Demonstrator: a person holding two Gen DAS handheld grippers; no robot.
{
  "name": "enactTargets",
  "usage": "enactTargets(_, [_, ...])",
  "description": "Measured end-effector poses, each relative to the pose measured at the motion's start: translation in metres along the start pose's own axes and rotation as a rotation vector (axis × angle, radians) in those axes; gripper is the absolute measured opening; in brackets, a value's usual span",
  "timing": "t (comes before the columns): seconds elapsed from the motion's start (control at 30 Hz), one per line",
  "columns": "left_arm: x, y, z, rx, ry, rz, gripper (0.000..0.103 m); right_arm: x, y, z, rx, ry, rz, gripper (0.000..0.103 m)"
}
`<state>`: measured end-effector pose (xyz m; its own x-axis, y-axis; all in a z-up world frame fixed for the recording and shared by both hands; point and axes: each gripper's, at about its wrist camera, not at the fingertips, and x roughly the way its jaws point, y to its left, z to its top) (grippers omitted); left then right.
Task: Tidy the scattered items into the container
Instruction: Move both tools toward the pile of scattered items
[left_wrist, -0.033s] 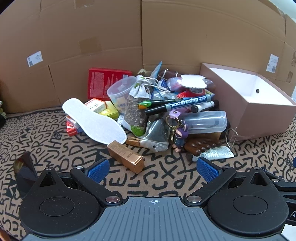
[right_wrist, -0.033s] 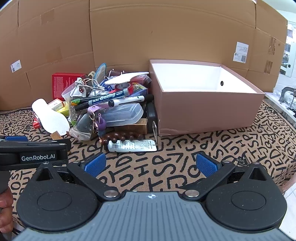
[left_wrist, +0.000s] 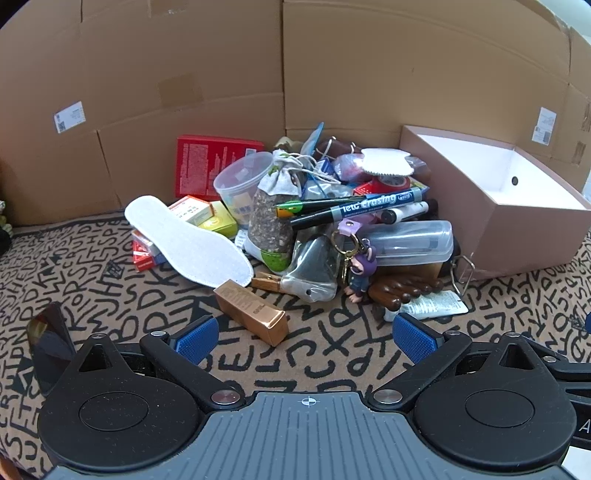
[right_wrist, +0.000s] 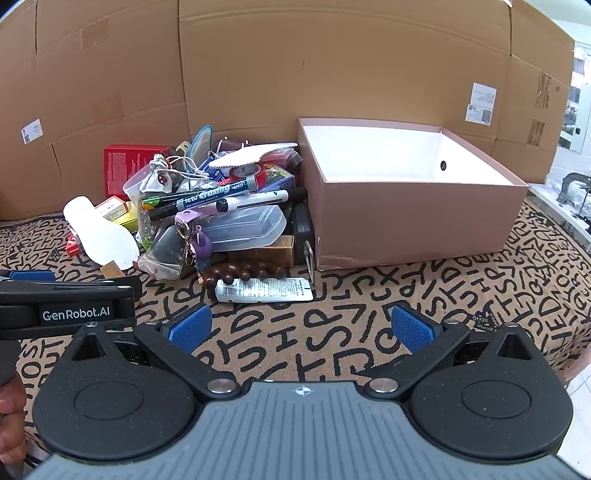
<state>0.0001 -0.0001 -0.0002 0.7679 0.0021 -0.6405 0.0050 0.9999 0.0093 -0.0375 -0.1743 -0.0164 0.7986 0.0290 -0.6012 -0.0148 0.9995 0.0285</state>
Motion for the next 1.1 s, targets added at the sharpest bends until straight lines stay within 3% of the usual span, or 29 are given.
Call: enactTargets(1.1, [0.0028,0.0029,-0.0019,0.000,0.011,0.008,0.103,0.0018,0.0036,-0.0033,-0.002,0.003,-0.001,0.103])
